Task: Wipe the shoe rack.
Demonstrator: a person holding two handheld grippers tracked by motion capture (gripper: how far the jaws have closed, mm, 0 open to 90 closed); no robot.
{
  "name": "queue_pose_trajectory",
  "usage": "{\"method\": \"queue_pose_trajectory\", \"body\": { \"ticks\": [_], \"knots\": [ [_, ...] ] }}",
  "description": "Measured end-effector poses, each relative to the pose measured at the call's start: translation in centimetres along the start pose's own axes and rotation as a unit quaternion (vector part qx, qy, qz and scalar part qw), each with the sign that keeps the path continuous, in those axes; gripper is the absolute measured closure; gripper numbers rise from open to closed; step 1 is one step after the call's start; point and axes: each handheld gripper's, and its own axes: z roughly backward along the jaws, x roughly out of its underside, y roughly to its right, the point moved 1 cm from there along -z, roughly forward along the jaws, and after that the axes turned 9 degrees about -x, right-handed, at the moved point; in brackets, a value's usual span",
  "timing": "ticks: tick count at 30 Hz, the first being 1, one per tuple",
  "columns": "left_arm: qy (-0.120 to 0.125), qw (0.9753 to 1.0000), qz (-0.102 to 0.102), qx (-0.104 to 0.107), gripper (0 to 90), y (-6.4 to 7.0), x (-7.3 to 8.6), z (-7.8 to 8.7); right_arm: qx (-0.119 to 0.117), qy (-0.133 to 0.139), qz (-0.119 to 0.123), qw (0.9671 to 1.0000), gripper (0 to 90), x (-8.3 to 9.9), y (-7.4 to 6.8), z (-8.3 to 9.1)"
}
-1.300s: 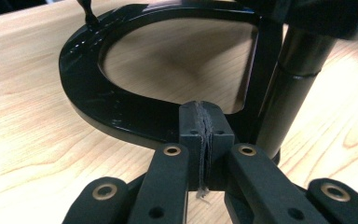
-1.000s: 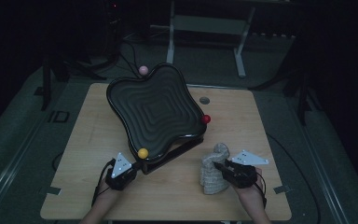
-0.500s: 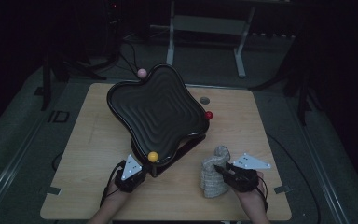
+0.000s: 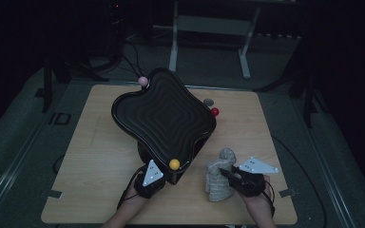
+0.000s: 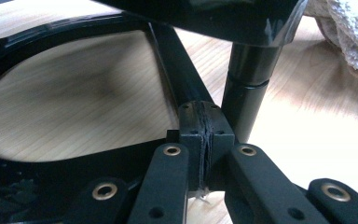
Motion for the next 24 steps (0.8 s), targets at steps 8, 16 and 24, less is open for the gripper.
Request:
{"method": "queue_pose_trajectory", "body": {
  "ticks": [8, 16, 24],
  "knots": [
    [0.004, 0.9997, -0.011, 0.021, 88.2, 1.7, -0.6, -0.7, 0.002, 0.003, -0.002, 1.0000, 72.1, 0.2, 0.0, 0.3],
    [0.008, 0.9978, -0.041, 0.052, 86.5, 4.5, -1.1, -1.3, 0.004, 0.004, -0.001, 1.0000, 72.1, 0.3, 0.0, 0.5],
    [0.009, 0.9959, -0.039, 0.082, 66.5, 5.2, -0.7, 0.7, 0.003, 0.011, -0.001, 0.9999, 72.1, 0.1, -0.1, 1.2]
  ]
}}
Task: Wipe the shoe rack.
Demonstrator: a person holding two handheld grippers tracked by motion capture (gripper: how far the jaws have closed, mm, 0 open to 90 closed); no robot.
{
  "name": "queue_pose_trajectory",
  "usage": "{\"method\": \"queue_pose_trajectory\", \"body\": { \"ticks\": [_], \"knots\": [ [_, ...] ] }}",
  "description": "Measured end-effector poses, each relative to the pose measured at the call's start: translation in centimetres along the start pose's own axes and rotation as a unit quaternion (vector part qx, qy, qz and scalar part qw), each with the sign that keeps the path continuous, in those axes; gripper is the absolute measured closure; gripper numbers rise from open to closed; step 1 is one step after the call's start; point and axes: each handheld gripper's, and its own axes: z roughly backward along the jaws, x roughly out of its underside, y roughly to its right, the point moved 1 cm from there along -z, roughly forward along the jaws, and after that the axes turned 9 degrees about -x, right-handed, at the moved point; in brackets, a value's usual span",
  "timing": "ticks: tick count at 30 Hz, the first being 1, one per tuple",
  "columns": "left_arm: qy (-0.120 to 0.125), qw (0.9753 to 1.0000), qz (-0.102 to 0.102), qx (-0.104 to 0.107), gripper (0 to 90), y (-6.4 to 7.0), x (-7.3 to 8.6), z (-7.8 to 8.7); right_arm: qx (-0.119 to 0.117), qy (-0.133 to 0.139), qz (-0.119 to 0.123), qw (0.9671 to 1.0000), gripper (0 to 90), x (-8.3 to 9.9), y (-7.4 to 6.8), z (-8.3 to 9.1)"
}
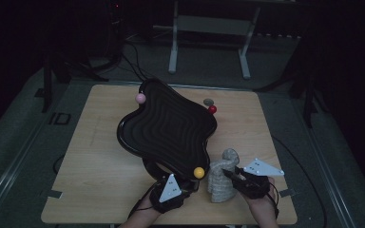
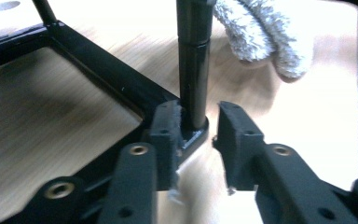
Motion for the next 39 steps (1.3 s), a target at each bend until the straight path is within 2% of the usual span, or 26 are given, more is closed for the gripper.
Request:
{"method": "queue_pose_trajectory", "body": {
  "ticks": [2, 5, 7, 9, 13, 14, 16, 18, 20, 22, 24, 26, 30, 33, 36, 37, 39],
  "knots": [
    [0.005, 0.9998, 0.020, -0.003, 62.0, -0.7, 0.3, 1.2, 0.001, 0.003, 0.002, 1.0000, 72.1, -0.1, 0.0, 0.3],
    [0.012, 0.9991, 0.030, -0.029, 55.3, -2.2, 1.2, 3.1, -0.001, 0.007, 0.000, 1.0000, 72.1, -0.1, -0.1, 0.8],
    [0.009, 0.9979, 0.033, -0.054, 51.9, -3.8, 2.2, 4.2, -0.002, 0.008, 0.002, 1.0000, 72.1, -0.2, -0.4, 1.1],
    [0.009, 0.9958, 0.051, -0.075, 49.7, -5.6, 3.1, 5.0, -0.005, 0.011, 0.007, 0.9999, 72.1, -0.4, -0.7, 1.4],
    [0.037, 0.9894, 0.071, -0.121, 49.0, -9.6, 4.0, 6.3, -0.018, 0.020, 0.019, 0.9995, 72.0, -1.0, -2.0, 2.4],
    [0.044, 0.9872, 0.076, -0.134, 49.0, -10.6, 4.0, 6.4, -0.021, 0.021, 0.022, 0.9993, 72.0, -1.1, -2.2, 2.6],
    [0.049, 0.9834, 0.086, -0.152, 48.7, -12.8, 4.0, 6.2, -0.027, 0.028, 0.026, 0.9989, 72.0, -1.4, -2.8, 3.1],
    [0.055, 0.9801, 0.090, -0.169, 47.0, -14.1, 3.9, 5.9, -0.031, 0.033, 0.032, 0.9985, 72.0, -1.7, -3.5, 3.5],
    [0.053, 0.9796, 0.081, -0.176, 46.2, -15.3, 3.5, 5.2, -0.036, 0.035, 0.040, 0.9979, 72.0, -2.1, -4.0, 3.8],
    [0.059, 0.9792, 0.095, -0.170, 44.9, -16.4, 3.2, 4.5, -0.047, 0.038, 0.042, 0.9973, 72.0, -2.6, -4.4, 3.9],
    [0.061, 0.9786, 0.093, -0.173, 44.1, -17.3, 2.8, 3.6, -0.051, 0.040, 0.048, 0.9968, 71.9, -3.0, -4.8, 3.9],
    [0.069, 0.9782, 0.109, -0.163, 44.1, -18.0, 2.6, 2.9, -0.055, 0.041, 0.051, 0.9963, 71.9, -3.3, -5.1, 3.8],
    [0.073, 0.9781, 0.110, -0.161, 42.5, -18.7, 2.2, 1.8, -0.067, 0.039, 0.053, 0.9956, 71.8, -3.7, -5.5, 3.1],
    [0.093, 0.9768, 0.122, -0.150, 41.1, -19.4, 1.6, 0.8, -0.072, 0.034, 0.056, 0.9953, 71.2, -3.9, -5.8, 2.1],
    [0.102, 0.9773, 0.114, -0.147, 46.4, -19.6, 1.3, 0.2, -0.068, 0.024, 0.056, 0.9958, 64.8, -3.9, -5.8, 0.8],
    [0.101, 0.9781, 0.109, -0.146, 52.5, -19.6, 1.2, -0.1, -0.066, 0.023, 0.050, 0.9963, 61.9, -3.8, -5.9, 0.2],
    [0.099, 0.9779, 0.099, -0.156, 59.3, -19.6, 1.2, -0.2, -0.073, 0.016, 0.039, 0.9964, 56.6, -3.6, -5.9, -0.7]
  ]
}}
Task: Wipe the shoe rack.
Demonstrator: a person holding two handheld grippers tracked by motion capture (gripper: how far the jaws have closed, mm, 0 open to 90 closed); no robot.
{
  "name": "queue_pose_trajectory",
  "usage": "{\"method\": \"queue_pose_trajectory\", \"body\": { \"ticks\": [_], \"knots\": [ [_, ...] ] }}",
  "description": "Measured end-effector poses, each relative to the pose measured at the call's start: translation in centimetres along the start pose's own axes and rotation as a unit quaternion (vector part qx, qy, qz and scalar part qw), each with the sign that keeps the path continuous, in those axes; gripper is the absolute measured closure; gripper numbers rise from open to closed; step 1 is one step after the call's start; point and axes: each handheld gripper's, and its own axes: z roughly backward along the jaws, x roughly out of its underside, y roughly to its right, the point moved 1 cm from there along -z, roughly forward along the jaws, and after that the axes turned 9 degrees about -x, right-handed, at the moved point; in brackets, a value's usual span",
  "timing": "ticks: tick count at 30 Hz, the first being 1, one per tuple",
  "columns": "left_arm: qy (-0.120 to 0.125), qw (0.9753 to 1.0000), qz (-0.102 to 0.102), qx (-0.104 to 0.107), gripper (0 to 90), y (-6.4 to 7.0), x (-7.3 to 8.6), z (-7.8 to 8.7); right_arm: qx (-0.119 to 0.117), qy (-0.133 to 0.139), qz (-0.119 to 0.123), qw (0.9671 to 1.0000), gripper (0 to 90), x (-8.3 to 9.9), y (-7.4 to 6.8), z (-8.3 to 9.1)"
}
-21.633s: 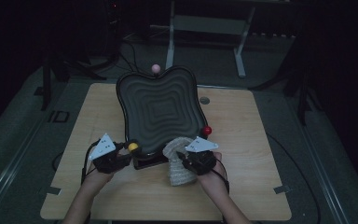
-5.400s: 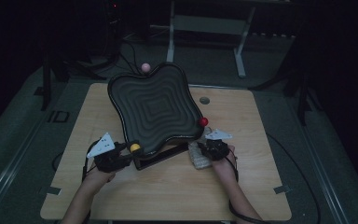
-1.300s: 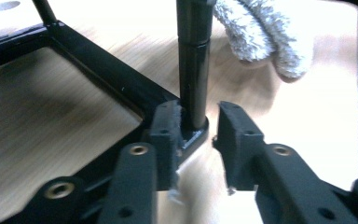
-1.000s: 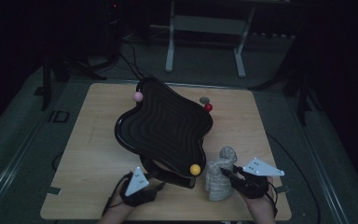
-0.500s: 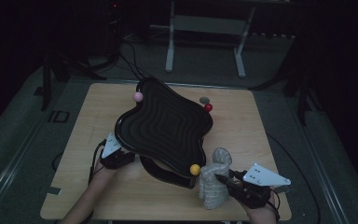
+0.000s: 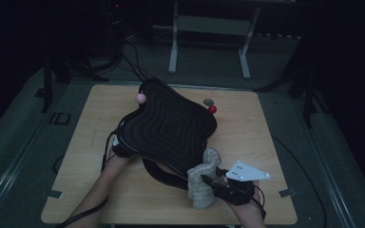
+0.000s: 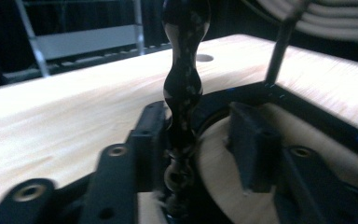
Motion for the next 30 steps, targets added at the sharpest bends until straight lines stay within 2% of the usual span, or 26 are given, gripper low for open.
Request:
{"method": "queue_pose_trajectory", "body": {
  "ticks": [2, 4, 7, 11, 17, 24, 27, 30],
  "knots": [
    [0.002, 1.0000, 0.009, -0.003, 67.4, -0.4, 0.0, 0.1, -0.005, 0.002, -0.006, 1.0000, 54.8, 0.1, -0.1, -0.6],
    [0.001, 0.9998, 0.019, 0.003, 74.0, -0.9, 0.1, 0.2, -0.003, -0.003, -0.002, 1.0000, 53.2, 0.1, -0.3, -0.8],
    [-0.003, 0.9999, 0.010, 0.003, 74.7, -0.9, 0.1, 0.3, -0.002, -0.007, -0.005, 1.0000, 52.0, 0.0, -0.4, -0.9],
    [-0.004, 0.9999, 0.013, 0.003, 75.0, -0.9, 0.1, 0.6, -0.005, -0.010, -0.006, 0.9999, 52.1, -0.1, 0.0, -1.0],
    [-0.003, 0.9999, 0.012, 0.006, 75.1, -0.8, 0.5, 1.4, 0.014, -0.017, -0.002, 0.9998, 53.7, -0.3, 0.7, -0.7],
    [-0.005, 0.9997, 0.002, 0.023, 75.1, -0.2, 0.8, 3.0, 0.045, -0.020, -0.005, 0.9988, 59.1, -0.5, 2.9, 0.2],
    [-0.006, 0.9994, -0.002, 0.033, 75.1, 0.1, 0.9, 3.6, 0.059, -0.017, -0.015, 0.9980, 61.9, -0.5, 4.2, 0.5],
    [-0.009, 0.9991, -0.010, 0.040, 75.1, 0.5, 1.0, 4.1, 0.062, -0.012, -0.028, 0.9976, 64.5, -0.5, 5.3, 0.8]
  ]
}}
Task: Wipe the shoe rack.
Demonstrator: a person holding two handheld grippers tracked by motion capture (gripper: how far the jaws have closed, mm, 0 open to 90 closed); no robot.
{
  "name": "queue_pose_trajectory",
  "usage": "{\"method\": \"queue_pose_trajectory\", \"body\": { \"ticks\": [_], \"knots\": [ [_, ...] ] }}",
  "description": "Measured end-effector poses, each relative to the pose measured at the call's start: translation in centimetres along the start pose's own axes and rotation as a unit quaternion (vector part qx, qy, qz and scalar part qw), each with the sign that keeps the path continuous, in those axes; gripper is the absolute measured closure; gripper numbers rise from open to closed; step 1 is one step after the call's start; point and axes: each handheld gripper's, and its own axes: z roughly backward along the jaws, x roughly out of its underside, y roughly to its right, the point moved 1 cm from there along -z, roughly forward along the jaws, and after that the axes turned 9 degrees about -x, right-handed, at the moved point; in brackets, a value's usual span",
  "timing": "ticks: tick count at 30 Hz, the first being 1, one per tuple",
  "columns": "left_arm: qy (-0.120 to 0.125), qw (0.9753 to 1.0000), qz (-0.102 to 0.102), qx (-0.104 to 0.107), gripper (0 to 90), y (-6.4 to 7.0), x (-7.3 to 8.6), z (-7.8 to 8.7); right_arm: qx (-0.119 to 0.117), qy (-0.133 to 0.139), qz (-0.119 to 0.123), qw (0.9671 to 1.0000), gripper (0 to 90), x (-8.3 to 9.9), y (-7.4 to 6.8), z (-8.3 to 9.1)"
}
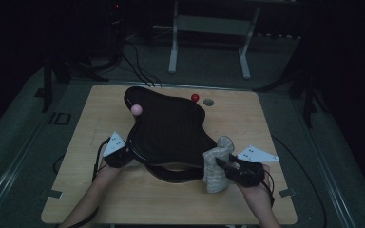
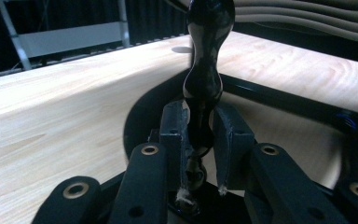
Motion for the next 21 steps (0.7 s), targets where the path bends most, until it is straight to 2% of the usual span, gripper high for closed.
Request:
{"method": "queue_pose_trajectory", "body": {
  "ticks": [8, 15, 21],
  "knots": [
    [-0.007, 0.9998, -0.012, 0.014, 75.1, 1.1, 0.1, 1.2, 0.016, -0.005, 0.001, 0.9999, 67.5, -0.7, 2.1, -0.4],
    [-0.012, 0.9991, -0.005, 0.041, 75.2, 1.5, 0.3, 1.9, 0.013, -0.002, -0.009, 0.9999, 68.9, -1.2, 3.9, -1.0],
    [-0.007, 0.9987, -0.015, 0.047, 75.1, 2.2, 0.5, 2.4, 0.024, -0.008, -0.002, 0.9997, 69.0, -1.6, 4.5, -1.3]
  ]
}}
